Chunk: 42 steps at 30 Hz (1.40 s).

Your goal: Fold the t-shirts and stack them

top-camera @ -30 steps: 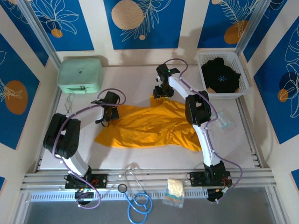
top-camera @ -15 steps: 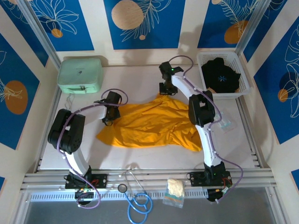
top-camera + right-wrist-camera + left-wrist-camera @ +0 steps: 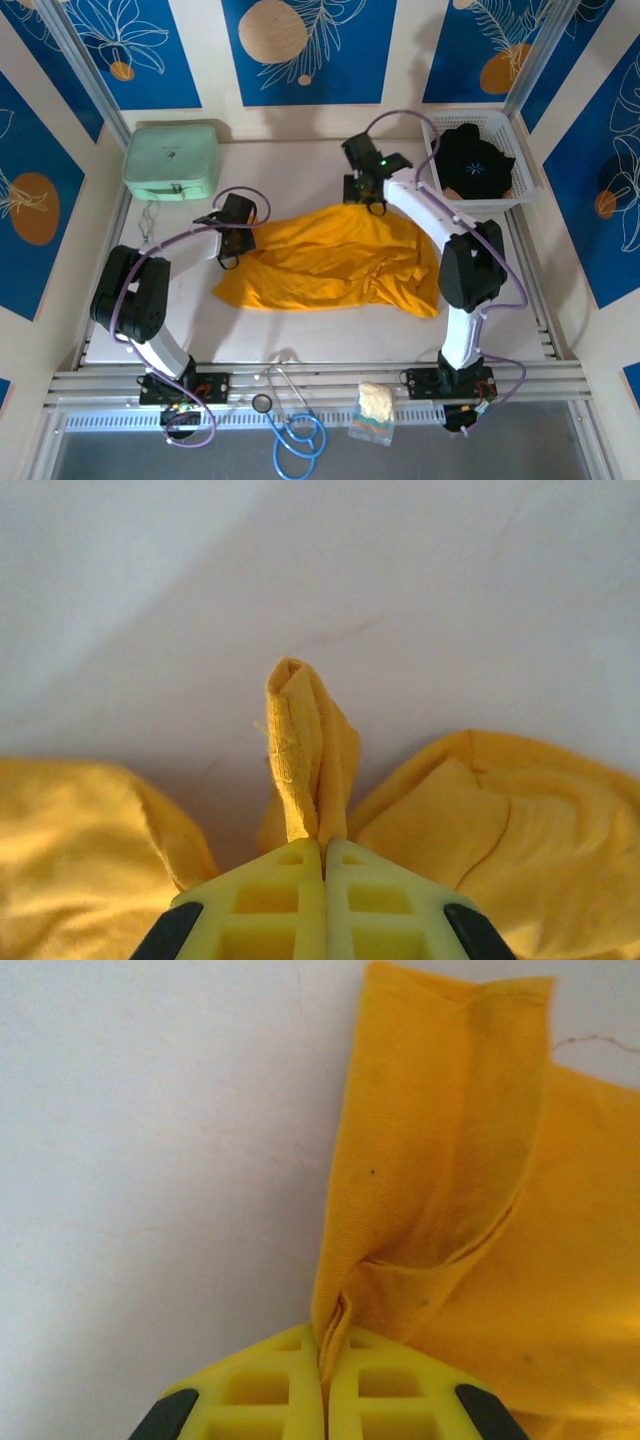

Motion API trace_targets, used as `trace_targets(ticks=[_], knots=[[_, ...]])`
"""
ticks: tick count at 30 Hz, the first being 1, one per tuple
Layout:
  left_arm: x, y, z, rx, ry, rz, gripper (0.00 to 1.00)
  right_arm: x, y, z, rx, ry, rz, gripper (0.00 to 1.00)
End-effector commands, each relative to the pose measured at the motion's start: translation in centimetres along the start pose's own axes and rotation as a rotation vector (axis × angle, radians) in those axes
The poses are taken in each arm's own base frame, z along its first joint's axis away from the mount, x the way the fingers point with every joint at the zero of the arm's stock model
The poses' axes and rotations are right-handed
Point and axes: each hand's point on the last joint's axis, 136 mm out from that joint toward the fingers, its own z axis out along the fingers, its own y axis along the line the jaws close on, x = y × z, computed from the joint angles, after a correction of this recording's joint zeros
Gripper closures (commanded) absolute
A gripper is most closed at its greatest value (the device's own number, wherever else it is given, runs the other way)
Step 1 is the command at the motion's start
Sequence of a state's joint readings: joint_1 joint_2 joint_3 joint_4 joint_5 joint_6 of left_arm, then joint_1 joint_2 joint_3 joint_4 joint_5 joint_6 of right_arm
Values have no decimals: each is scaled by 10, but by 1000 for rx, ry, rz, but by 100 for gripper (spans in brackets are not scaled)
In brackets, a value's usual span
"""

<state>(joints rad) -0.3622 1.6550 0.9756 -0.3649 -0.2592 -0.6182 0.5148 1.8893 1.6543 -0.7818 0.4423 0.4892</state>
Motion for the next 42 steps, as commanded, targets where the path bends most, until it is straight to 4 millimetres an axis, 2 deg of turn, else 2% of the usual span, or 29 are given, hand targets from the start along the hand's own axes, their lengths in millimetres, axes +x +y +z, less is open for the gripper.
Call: trace_targets(ticks=[1,5,8,10,12,14,16,18,20,23,25,27,31,36,42], knots=[[1,1,-10,30,-9,2,91,60,26,17,7,102,-6,100],[3,7,-25,38,-27,-13,64,121,50,27,-16,202,-22,86],[2,15,-40,28,-49,-19,46,141,57,23,-30,245,-34,76],[1,20,-51,22,-64,-17,35,138,54,14,-37,242,-36,67],[-1,23,-61,19,-78,-15,26,125,49,2,-52,221,-20,54],[-2,25,-67,20,-85,-14,19,110,43,-9,-84,198,6,49],[-2,26,-71,25,-90,-15,14,92,33,-16,-107,170,32,48],[-1,25,-71,31,-86,-16,12,73,20,-17,-122,149,47,49],[1,22,-69,37,-73,-12,12,58,9,-9,-144,149,50,54],[4,18,-62,49,-53,-12,12,44,-1,13,-183,176,36,64],[5,14,-56,58,-43,-12,13,38,-6,30,-194,201,30,66],[4,9,-51,65,-38,-11,13,38,-10,48,-193,242,26,66],[-5,0,-37,59,-31,11,14,42,-4,68,-211,290,22,64],[-25,-14,-11,18,-29,53,16,49,7,78,-227,322,16,57],[-47,-34,23,-3,-29,89,24,61,2,82,-205,339,43,58]])
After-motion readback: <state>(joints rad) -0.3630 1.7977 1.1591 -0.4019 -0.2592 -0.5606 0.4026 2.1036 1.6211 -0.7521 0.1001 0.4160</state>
